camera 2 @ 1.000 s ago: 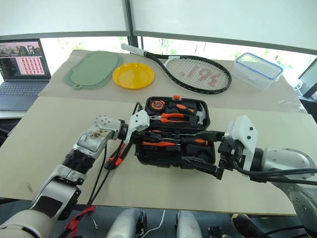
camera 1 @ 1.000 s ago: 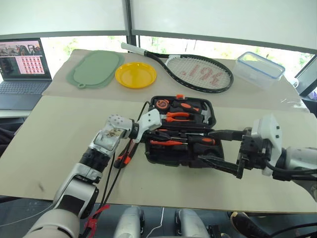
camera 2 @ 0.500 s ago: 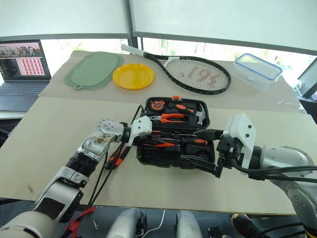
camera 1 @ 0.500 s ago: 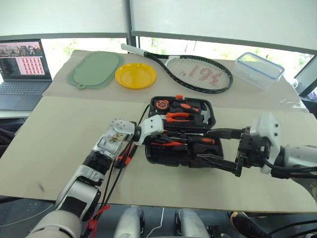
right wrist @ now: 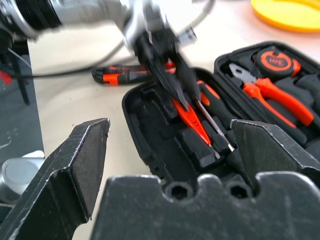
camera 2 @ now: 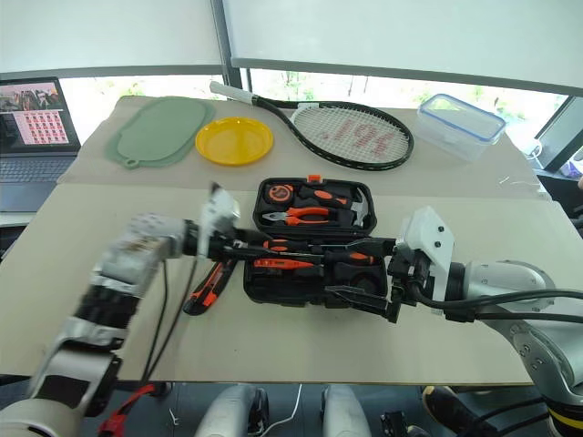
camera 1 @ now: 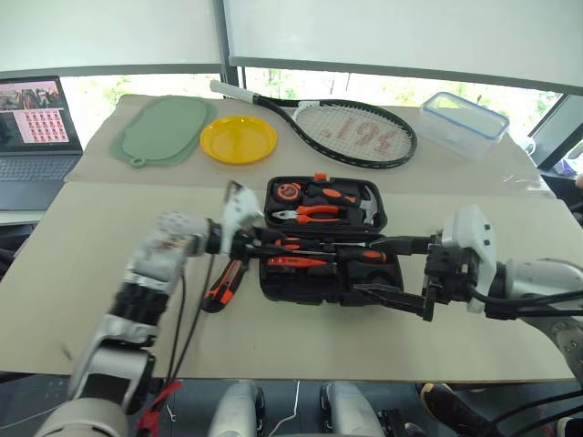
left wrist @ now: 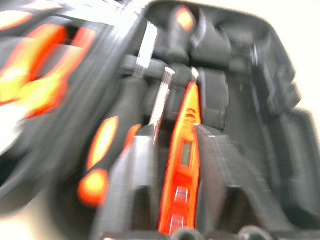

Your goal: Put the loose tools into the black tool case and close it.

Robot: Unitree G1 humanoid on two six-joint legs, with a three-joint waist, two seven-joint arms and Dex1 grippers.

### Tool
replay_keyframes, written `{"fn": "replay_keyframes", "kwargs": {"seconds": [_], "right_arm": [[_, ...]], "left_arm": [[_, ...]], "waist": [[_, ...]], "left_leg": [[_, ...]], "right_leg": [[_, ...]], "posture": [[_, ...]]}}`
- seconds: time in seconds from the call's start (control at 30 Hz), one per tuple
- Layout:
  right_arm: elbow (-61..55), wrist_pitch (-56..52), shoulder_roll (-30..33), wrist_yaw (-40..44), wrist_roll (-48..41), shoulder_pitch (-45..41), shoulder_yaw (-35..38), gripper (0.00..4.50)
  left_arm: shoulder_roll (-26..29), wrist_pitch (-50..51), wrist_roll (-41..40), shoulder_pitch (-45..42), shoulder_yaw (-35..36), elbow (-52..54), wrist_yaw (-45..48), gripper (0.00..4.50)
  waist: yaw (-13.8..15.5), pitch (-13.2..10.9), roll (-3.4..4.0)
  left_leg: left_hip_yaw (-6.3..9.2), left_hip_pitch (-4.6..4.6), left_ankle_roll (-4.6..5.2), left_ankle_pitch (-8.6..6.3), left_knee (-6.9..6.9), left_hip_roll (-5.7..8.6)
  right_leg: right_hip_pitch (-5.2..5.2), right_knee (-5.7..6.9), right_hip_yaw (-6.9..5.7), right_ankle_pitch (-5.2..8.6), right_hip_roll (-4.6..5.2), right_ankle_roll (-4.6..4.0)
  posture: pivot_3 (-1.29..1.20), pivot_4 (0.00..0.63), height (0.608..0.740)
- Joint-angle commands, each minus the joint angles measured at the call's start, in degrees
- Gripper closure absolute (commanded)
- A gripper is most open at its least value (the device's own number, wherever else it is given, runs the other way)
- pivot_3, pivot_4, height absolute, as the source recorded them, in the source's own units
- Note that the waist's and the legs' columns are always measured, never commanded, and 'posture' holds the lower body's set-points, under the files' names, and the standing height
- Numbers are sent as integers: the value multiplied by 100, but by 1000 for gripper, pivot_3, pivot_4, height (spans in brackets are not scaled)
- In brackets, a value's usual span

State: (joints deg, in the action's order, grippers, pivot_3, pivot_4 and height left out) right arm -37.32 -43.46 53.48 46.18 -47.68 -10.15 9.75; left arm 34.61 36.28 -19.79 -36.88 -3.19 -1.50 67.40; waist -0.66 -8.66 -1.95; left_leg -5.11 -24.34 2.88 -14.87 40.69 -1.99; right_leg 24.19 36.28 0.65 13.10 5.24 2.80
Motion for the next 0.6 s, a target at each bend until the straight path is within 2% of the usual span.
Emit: {"fn": "replay_keyframes", "kwargs": {"seconds": [0.03,0.07,0.1,0.17,0.3,0.37,0.5,0.6], "right_arm": [[135,284,-31,295,186,-264,-201,0],[185,316,-36,374,221,-311,-258,0],[243,355,-42,462,266,-374,-326,0],[339,366,-40,603,293,-479,-427,0],[444,346,-29,994,171,-671,-517,0],[486,340,-39,1089,189,-730,-555,0],[516,343,-57,1157,275,-802,-602,0],[460,303,-57,1130,247,-771,-534,0]], "left_arm": [[825,1284,-782,868,1243,1483,-324,1167],[1021,1421,-829,1188,1474,1720,-406,922],[1240,1542,-828,1619,1754,1946,-484,385],[1531,1693,-822,2369,2249,2257,-602,9],[1863,2019,-735,3707,3131,2742,-873,9],[1850,2492,-1010,3632,3109,3089,-1184,9],[1620,3711,-1441,2648,2359,3713,-1975,9],[1436,4598,-1434,2097,1899,3806,-2569,9]], "waist": [[-42,0,1],[-44,0,2],[-30,-1,3],[-16,-3,4],[60,-11,-9],[144,-12,-7],[284,-12,-8],[256,-10,-8]], "left_leg": [[-5,0,0,0,-1,-3],[-6,8,0,-1,-3,-2],[-8,14,-1,-1,-7,0],[-13,11,0,-1,-9,1],[-8,14,-4,0,-11,1],[-7,18,-5,0,-11,-4],[5,22,-7,3,-10,6],[-10,20,-4,1,-11,10]], "right_leg": [[3,-6,4,-1,0,1],[-4,-6,8,0,1,2],[-8,-6,9,2,4,4],[-3,-7,6,2,7,5],[-4,-5,-9,2,15,0],[-7,-11,-13,-2,16,-6],[-5,-21,-25,-3,28,-6],[-16,-17,-7,-16,25,1]], "posture": [[0,150,738],[0,150,738],[0,150,738],[0,150,738],[0,150,738],[0,150,738],[0,150,738],[0,150,738]]}}
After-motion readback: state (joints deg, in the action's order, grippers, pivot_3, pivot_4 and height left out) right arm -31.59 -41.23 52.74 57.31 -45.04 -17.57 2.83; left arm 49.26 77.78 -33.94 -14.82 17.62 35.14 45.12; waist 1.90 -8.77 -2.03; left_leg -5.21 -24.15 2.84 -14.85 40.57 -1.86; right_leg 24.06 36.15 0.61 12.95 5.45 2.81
